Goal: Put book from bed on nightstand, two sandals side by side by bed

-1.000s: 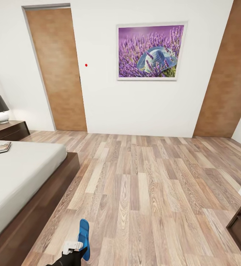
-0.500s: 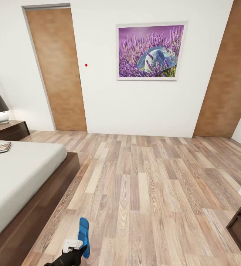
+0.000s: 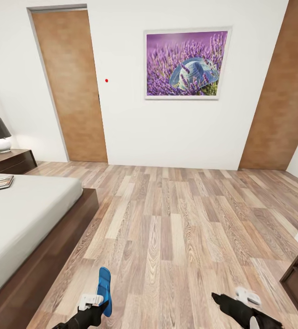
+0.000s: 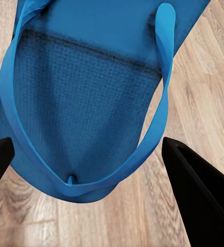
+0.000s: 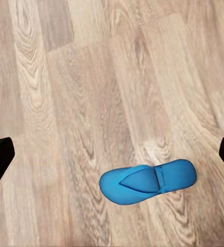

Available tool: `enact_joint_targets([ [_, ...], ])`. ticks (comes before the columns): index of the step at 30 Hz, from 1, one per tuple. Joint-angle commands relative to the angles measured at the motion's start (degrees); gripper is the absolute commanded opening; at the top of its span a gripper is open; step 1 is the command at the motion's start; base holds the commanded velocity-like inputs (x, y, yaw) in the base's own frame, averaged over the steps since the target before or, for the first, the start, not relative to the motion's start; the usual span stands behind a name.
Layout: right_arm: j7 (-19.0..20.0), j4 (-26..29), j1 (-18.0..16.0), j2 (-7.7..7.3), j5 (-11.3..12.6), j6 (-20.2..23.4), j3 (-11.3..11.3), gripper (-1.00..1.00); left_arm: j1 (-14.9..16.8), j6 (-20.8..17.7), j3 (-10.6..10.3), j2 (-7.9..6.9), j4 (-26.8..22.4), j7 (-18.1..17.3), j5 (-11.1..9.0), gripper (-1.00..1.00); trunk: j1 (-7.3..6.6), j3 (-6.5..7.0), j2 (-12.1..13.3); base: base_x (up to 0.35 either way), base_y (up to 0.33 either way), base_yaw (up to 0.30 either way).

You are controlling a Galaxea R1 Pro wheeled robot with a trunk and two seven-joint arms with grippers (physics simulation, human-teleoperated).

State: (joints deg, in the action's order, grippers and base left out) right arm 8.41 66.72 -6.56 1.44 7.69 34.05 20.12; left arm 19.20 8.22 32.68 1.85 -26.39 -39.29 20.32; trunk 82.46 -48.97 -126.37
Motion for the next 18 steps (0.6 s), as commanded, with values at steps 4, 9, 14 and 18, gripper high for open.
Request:
enact_joint_targets([
  [4, -5.6, 0.1, -1.6, 0.97, 0.3, 0.3, 0.2, 1.0, 0.1, 0.3, 0.5, 0.03, -0.1, -0.3, 0.6, -1.0, -0.01, -0.06, 0.0, 0.0, 0.0, 0.0],
  [9, -7.5, 0.1, -2.4, 1.23, 3.0, 0.3, 0.2, 1.0, 0.1, 0.3, 0.5, 0.01, -0.1, -0.3, 0.6, -1.0, -0.01, -0.06, 0.0, 0.0, 0.0, 0.0],
  [14, -15.1, -0.1, -6.2, 1.26, 11.8, 0.3, 0.2, 1.0, 0.1, 0.3, 0.5, 0.01, -0.1, -0.3, 0.6, -1.0, -0.01, -0.06, 0.0, 0.0, 0.0, 0.0],
  [18, -27.1, -0.4, -7.2, 1.25, 21.1, 0.3, 0.2, 1.0, 0.1, 0.3, 0.5, -0.01, -0.1, -0.3, 0.6, -1.0, -0.01, -0.06, 0.0, 0.0, 0.0, 0.0],
])
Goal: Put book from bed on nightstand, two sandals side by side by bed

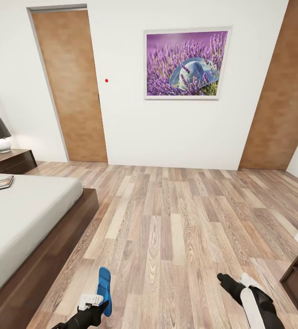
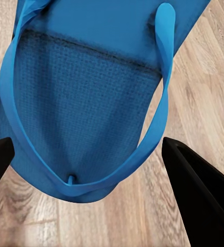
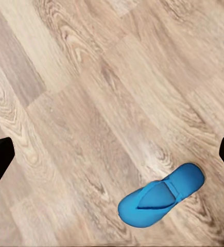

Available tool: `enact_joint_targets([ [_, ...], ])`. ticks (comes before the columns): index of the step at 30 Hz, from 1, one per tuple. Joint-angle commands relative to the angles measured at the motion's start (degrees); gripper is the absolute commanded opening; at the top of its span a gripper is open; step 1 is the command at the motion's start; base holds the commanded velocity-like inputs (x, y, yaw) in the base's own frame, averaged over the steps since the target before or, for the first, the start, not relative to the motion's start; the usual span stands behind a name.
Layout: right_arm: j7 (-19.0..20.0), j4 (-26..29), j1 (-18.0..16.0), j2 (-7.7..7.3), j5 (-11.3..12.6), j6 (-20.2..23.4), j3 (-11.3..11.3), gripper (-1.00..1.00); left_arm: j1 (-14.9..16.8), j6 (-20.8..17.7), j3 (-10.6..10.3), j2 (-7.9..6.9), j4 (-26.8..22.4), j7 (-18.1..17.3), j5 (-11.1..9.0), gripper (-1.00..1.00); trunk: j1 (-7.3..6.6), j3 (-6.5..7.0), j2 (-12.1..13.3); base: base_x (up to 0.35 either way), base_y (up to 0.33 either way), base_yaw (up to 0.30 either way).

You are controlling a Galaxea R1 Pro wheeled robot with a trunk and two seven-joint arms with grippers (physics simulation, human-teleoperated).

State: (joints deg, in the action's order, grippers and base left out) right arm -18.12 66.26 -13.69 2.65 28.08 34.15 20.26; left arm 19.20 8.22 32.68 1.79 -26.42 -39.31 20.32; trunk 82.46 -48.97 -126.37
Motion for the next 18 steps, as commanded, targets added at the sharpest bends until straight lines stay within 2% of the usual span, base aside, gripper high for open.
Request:
enact_joint_targets([
  [1, -1.7, 0.1, -0.1, 0.03, 2.3, 0.1, 0.1, 1.0, 0.1, 0.3, 0.5, 0.06, 0.0, -0.3, 0.6, -1.0, -0.01, -0.06, 0.0, 0.0, 0.0, 0.0],
  [3, -4.2, 0.1, -0.2, 0.0, 7.6, 0.1, 0.0, 1.0, 0.1, 0.3, 0.5, 0.06, 0.0, -0.3, 0.6, -1.0, -0.01, -0.06, 0.0, 0.0, 0.0, 0.0],
  [6, -5.1, 0.1, -0.3, -0.01, 11.0, 0.2, -0.1, 1.0, 0.1, 0.3, 0.5, 0.06, 0.0, -0.3, 0.6, -1.0, -0.01, -0.06, 0.0, 0.0, 0.0, 0.0],
  [10, -5.5, 0.2, -0.3, 0.04, 12.5, 0.3, -0.2, 1.0, 0.1, 0.3, 0.5, 0.06, 0.0, -0.3, 0.6, -1.0, -0.01, -0.06, 0.0, 0.0, 0.0, 0.0],
  [12, -5.5, 0.3, -0.3, 0.2, 12.7, 0.2, -1.1, 1.0, 0.1, 0.3, 0.5, 0.06, 0.0, -0.3, 0.6, -1.0, -0.01, -0.06, 0.0, 0.0, 0.0, 0.0],
  [15, -5.6, 0.5, -0.3, 0.77, 12.8, -0.1, -5.5, 1.0, 0.1, 0.3, 0.5, 0.06, 0.0, -0.3, 0.6, -1.0, -0.01, -0.06, 0.0, 0.0, 0.0, 0.0],
  [17, -6.0, 0.6, -0.3, 1.03, 12.8, -1.9, -10.0, 1.0, 0.1, 0.3, 0.5, 0.06, 0.0, -0.3, 0.6, -1.0, -0.01, -0.06, 0.0, 0.0, 0.0, 0.0],
  [18, -6.1, 0.5, -0.3, 1.1, 12.8, -2.5, -10.9, 1.0, 0.1, 0.3, 0.5, 0.06, 0.0, -0.3, 0.6, -1.0, -0.01, -0.06, 0.0, 0.0, 0.0, 0.0],
])
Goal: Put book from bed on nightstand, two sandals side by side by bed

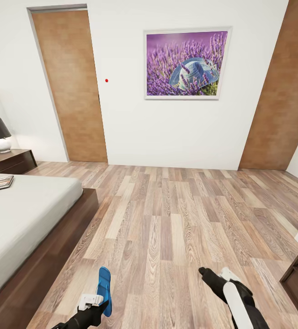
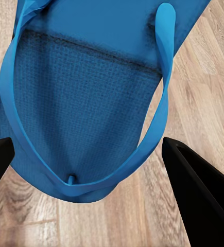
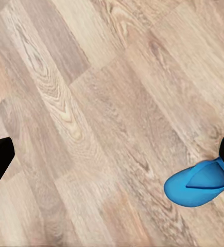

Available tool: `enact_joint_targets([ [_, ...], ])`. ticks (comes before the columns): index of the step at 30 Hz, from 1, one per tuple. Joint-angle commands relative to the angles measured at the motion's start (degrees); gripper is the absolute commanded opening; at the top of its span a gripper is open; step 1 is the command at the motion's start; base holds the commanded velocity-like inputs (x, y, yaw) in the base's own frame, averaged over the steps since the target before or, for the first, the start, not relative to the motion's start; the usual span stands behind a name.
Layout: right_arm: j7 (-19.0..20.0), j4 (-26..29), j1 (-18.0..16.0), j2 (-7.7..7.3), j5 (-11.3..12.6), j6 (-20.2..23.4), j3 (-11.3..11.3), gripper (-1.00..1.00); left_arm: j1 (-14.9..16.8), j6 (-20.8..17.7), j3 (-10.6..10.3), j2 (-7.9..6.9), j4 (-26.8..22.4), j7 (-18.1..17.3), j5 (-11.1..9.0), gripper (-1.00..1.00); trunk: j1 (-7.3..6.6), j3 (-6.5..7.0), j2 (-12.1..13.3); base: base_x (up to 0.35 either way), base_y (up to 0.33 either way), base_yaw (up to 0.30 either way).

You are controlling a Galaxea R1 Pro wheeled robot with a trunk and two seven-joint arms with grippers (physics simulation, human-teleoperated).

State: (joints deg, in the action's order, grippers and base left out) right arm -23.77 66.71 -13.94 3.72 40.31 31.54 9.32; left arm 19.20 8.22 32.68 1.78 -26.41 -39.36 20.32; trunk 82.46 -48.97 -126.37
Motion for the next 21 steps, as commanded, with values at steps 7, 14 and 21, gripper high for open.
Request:
enact_joint_targets([
  [7, -14.0, -0.3, 0.0, 0.22, 11.0, -4.0, -3.4, 1.0, 0.1, 0.3, 0.5, 0.06, 0.0, -0.3, 0.6, -1.0, -0.01, -0.06, 0.0, 0.0, 0.0, 0.0],
  [14, -16.0, -1.6, 0.0, 0.17, 28.5, -9.0, -3.6, 1.0, 0.1, 0.3, 0.5, 0.07, 0.0, -0.3, 0.6, -1.0, -0.01, -0.06, 0.0, 0.0, 0.0, 0.0],
  [21, -16.1, -2.9, 0.0, 0.17, 29.5, -13.8, -4.0, 1.0, 0.1, 0.3, 0.5, 0.06, 0.0, -0.3, 0.6, -1.0, -0.01, -0.06, 0.0, 0.0, 0.0, 0.0],
])
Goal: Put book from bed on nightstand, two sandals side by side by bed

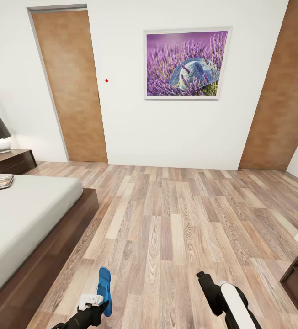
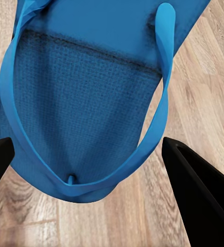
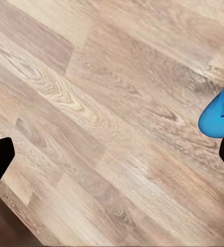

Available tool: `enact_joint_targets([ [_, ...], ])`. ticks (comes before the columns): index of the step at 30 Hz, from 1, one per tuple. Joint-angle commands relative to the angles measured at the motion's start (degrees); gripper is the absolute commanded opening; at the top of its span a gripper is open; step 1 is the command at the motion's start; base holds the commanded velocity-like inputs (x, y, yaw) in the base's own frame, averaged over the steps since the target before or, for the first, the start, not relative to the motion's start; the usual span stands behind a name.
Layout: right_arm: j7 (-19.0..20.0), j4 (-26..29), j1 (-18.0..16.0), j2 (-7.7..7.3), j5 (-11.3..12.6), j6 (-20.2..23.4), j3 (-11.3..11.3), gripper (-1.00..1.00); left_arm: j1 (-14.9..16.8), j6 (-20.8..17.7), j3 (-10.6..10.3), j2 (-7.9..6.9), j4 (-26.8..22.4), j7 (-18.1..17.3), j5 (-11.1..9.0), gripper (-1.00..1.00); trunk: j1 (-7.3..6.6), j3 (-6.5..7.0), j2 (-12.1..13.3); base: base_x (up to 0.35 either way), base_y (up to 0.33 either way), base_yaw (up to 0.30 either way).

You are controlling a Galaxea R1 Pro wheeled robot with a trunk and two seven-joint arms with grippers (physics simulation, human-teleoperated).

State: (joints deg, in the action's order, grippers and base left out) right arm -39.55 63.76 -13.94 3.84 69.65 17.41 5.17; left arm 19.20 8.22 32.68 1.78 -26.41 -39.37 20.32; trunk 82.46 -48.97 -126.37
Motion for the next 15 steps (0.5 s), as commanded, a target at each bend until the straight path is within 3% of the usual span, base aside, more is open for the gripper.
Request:
enact_joint_targets([
  [1, -0.3, 0.0, 0.0, 0.05, 0.2, -0.2, 0.2, 1.0, 0.1, 0.3, 0.5, 0.06, 0.0, -0.3, 0.6, -1.0, -0.01, -0.06, 0.0, 0.0, 0.0, 0.0],
  [8, -0.5, -3.8, 0.0, -0.05, 1.9, -1.9, 0.6, 1.0, 0.1, 0.2, 0.5, 0.38, -2.7, -1.5, 0.6, -1.0, -0.01, -0.06, 0.0, 0.0, 0.0, 0.0],
  [11, -0.5, -6.9, 0.0, -0.07, 3.7, -2.4, 0.7, 1.0, 0.1, -1.8, 0.5, 0.84, -7.3, -6.7, -1.4, -1.0, -0.01, -0.06, 0.0, 0.0, 0.0, 0.0],
  [12, -0.5, -9.3, 0.0, -0.07, 4.1, -2.5, 0.7, 1.0, 0.1, -5.5, 0.4, 0.95, -10.8, -9.9, -3.5, -1.0, -0.01, -0.06, 0.0, 0.0, 0.0, 0.0],
  [13, -0.5, -11.3, 0.0, -0.06, 4.4, -2.6, 0.7, 1.0, 0.1, -12.5, 0.4, 1.1, -17.0, -13.9, -6.6, -1.0, -0.01, -0.06, 0.0, 0.0, 0.0, 0.0],
  [15, -0.5, -12.1, 0.0, -0.06, 4.5, -2.7, 0.7, 1.0, 0.1, -19.2, 0.4, 1.23, -25.1, -17.8, -9.2, -1.0, -0.01, -0.06, 0.0, 0.0, 0.0, 0.0],
])
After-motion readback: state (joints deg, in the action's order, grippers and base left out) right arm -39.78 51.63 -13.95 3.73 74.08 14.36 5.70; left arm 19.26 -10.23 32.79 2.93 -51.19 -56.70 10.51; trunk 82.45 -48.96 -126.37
